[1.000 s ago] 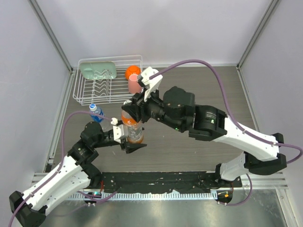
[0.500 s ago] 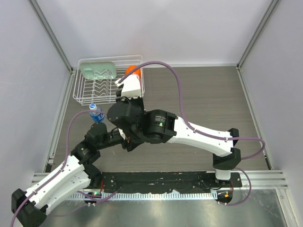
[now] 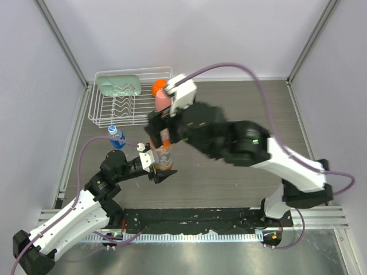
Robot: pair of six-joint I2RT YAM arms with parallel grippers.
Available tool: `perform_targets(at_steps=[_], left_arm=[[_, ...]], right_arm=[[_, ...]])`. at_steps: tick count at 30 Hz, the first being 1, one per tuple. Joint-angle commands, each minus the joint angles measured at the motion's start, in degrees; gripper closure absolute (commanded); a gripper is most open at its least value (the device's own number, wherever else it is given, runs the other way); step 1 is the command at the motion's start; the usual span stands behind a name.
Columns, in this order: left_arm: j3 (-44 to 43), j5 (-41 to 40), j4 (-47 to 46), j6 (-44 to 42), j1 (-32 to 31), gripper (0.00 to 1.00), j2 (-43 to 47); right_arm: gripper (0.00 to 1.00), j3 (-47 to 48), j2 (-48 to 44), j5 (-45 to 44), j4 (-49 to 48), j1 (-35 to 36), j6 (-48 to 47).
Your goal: Screw on the bottle caps
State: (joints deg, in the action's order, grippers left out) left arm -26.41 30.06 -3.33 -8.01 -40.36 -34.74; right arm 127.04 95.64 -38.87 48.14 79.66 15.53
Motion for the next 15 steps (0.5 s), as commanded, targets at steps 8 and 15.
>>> perform_targets(at_steps=[8,15], left_arm=[[-5.05,25.44,-5.11,2.12,0.02,1.00,-0.41],[-7.86,39.97,-3.26,4.14,0.10,1.00,-1.29]], right_arm=[[0.06,-16.90,-21.08,46.62,-8.84,-12.86,-10.86],[0.07,-26.58,-27.43,66.27,-19.04,-13.39,-16.48]])
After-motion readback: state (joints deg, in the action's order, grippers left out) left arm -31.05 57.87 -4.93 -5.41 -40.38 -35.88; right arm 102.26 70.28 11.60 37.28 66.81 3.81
